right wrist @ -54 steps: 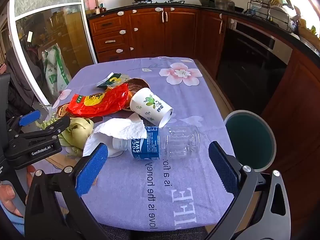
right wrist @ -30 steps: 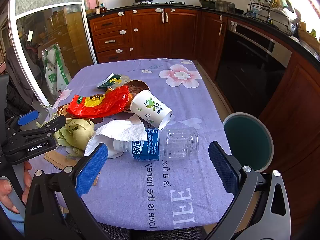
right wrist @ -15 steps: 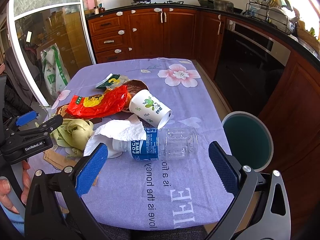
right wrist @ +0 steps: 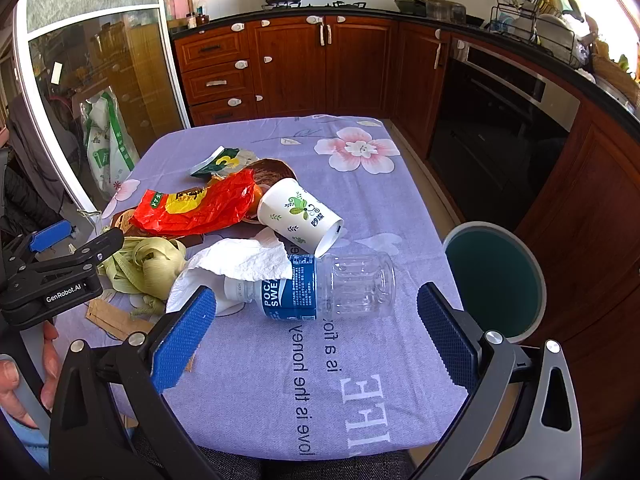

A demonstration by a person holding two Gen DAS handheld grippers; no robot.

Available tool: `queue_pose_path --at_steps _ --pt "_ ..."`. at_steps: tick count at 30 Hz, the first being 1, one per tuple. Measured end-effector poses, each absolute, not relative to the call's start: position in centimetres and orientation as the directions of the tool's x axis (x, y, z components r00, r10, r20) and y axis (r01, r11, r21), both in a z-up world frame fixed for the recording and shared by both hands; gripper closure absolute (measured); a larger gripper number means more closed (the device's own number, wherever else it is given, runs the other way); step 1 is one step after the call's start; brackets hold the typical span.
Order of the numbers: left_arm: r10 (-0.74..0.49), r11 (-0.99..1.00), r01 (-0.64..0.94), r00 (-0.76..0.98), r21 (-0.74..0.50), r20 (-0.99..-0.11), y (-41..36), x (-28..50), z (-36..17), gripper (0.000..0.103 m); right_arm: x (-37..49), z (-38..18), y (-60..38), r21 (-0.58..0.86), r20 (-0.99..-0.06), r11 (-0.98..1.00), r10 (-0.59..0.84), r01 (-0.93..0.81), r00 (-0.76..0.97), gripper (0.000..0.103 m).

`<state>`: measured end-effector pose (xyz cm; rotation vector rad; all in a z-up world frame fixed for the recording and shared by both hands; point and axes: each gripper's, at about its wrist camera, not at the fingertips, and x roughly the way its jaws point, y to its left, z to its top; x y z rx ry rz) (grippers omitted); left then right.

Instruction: Collect trash

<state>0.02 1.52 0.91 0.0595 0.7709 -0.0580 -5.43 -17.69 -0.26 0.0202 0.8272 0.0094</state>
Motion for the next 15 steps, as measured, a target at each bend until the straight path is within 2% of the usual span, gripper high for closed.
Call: queue_pose_path --at_steps 15 --pt "-0.035 0.996 0.079 0.721 0.032 -0.692 1.32 -0.10 1.09 0.004 -5.42 -0.28 -17.71 0.021 -0.736 1.000 0.016 0.000 0.677 0.006"
